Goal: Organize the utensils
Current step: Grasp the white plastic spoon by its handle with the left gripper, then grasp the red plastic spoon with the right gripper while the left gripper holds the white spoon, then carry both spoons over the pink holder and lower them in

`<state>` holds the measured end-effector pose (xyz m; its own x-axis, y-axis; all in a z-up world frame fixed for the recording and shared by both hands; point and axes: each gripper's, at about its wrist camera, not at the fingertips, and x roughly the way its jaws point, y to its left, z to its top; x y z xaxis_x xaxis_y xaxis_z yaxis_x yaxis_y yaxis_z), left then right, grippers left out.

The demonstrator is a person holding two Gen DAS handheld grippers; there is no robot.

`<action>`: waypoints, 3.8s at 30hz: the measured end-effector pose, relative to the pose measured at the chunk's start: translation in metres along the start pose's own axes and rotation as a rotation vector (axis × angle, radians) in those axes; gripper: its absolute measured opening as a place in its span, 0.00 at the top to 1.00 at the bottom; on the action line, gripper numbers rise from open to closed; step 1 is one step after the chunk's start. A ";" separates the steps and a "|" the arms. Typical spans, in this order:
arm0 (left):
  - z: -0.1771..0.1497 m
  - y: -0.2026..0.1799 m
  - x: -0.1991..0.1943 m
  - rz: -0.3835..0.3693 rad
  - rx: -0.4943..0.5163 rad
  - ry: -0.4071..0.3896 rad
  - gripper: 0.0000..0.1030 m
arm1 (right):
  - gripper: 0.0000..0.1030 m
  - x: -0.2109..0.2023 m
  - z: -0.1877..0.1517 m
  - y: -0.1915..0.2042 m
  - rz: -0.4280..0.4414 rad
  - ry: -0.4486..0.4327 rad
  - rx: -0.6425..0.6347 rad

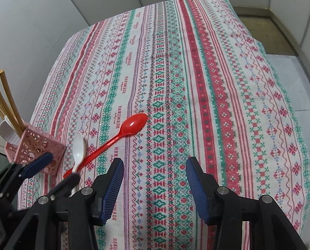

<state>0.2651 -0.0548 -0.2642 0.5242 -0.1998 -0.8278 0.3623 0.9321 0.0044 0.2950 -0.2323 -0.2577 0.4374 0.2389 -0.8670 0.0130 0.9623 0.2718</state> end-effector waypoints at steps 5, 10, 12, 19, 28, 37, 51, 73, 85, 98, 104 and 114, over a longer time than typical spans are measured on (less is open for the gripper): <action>0.003 -0.001 0.017 0.044 -0.039 0.002 0.53 | 0.47 0.007 0.002 -0.004 0.012 0.011 -0.004; 0.006 0.001 0.031 0.069 -0.076 0.026 0.71 | 0.47 0.014 0.004 -0.010 0.001 0.019 0.007; 0.007 0.000 0.037 0.084 -0.085 0.041 0.76 | 0.47 0.017 0.005 -0.014 -0.002 0.022 0.022; 0.009 -0.003 0.039 0.101 -0.068 0.071 0.99 | 0.47 0.027 0.008 -0.024 -0.010 0.034 0.071; 0.013 0.001 0.004 -0.027 -0.055 0.027 0.99 | 0.47 0.045 0.014 -0.021 0.040 0.067 0.159; 0.006 0.014 -0.041 -0.146 -0.057 -0.015 0.99 | 0.47 0.077 0.027 -0.010 0.087 0.112 0.280; -0.002 0.037 -0.084 -0.232 -0.090 -0.063 0.99 | 0.58 0.114 0.048 0.020 -0.072 0.061 0.309; -0.010 0.070 -0.091 -0.243 -0.164 -0.071 0.99 | 1.00 0.100 0.034 0.035 -0.022 0.046 0.166; -0.012 0.076 -0.094 -0.239 -0.179 -0.082 0.99 | 0.65 0.105 0.023 0.072 -0.120 0.101 -0.124; -0.012 0.086 -0.108 -0.246 -0.204 -0.116 0.99 | 0.94 0.097 0.007 0.084 -0.172 0.080 -0.227; -0.008 0.095 -0.121 -0.267 -0.232 -0.164 0.99 | 0.94 0.036 0.004 0.086 -0.106 -0.056 -0.204; 0.003 0.120 -0.152 -0.305 -0.298 -0.333 0.99 | 0.94 -0.061 0.010 0.115 0.027 -0.355 -0.168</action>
<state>0.2311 0.0867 -0.1357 0.6628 -0.5144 -0.5441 0.3273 0.8526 -0.4074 0.2787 -0.1378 -0.1689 0.7196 0.2325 -0.6543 -0.1371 0.9713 0.1944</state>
